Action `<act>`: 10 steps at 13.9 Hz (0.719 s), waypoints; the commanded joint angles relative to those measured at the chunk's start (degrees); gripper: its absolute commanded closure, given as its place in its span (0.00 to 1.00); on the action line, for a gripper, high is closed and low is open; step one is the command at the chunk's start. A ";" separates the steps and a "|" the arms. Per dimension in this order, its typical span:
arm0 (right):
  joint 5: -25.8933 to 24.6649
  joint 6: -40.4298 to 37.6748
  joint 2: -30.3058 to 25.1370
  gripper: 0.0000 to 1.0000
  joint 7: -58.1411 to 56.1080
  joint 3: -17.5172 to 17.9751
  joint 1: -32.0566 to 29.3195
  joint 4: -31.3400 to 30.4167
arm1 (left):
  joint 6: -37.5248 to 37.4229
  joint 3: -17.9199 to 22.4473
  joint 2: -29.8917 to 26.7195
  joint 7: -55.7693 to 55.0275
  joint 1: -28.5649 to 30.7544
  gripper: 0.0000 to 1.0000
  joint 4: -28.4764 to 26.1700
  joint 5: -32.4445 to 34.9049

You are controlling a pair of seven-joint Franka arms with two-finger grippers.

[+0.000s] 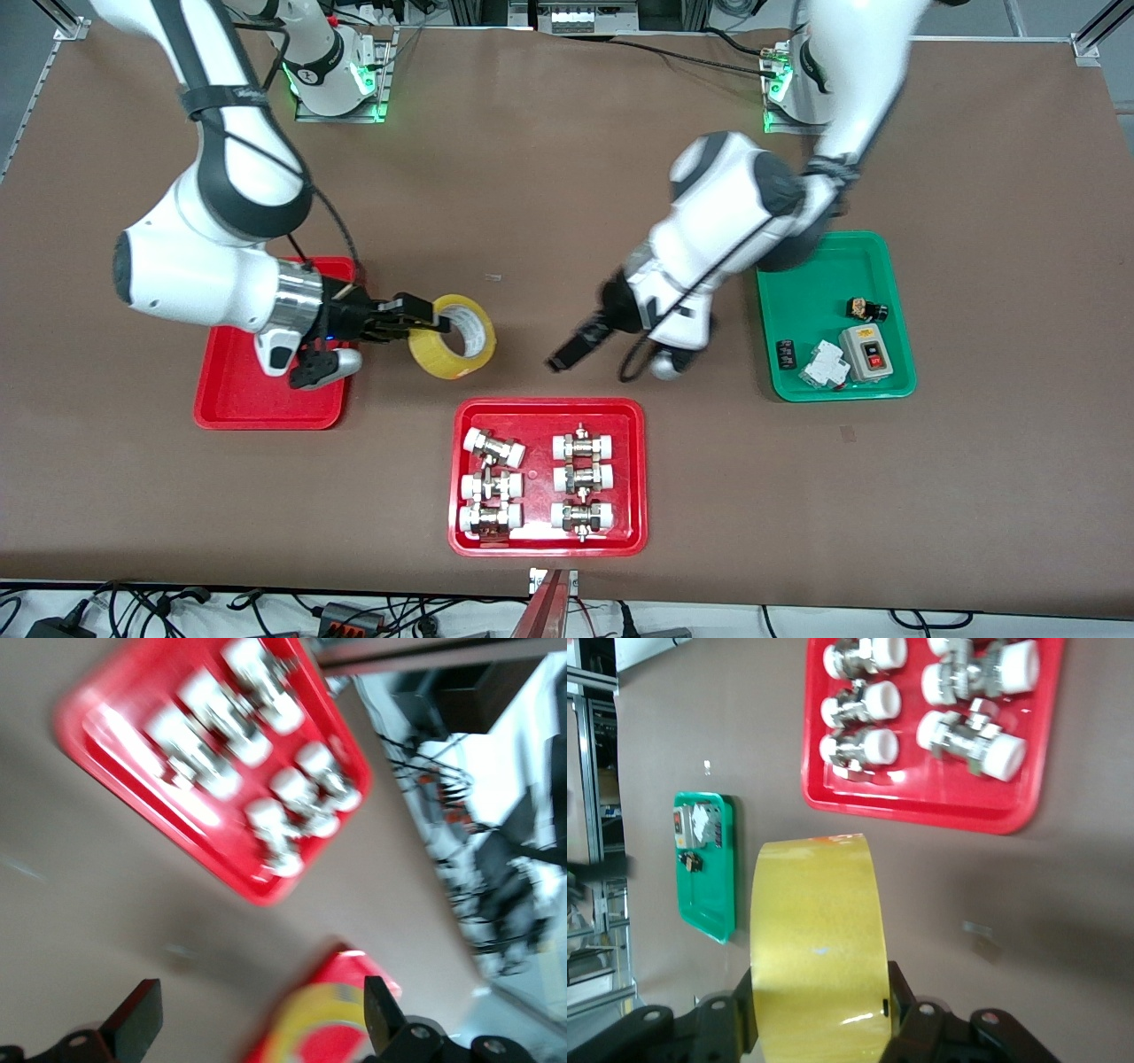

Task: Left arm passes tape to right arm into tray
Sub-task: 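Carry the tape over the empty red tray while the left gripper withdraws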

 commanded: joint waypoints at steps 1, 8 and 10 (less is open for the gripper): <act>0.28 -6.75 1.00 1.00 -7.32 0.40 -6.83 -0.28 | -18.18 -0.28 -5.80 9.82 7.28 0.00 -0.99 1.59; -8.23 -15.65 5.65 1.00 -29.28 0.40 -21.87 -3.53 | -56.02 -0.72 -12.59 42.67 20.05 0.00 3.84 20.78; -9.48 -15.82 8.55 1.00 -36.05 0.40 -25.73 -4.41 | -57.11 -0.10 -14.78 55.15 21.62 0.00 2.80 24.70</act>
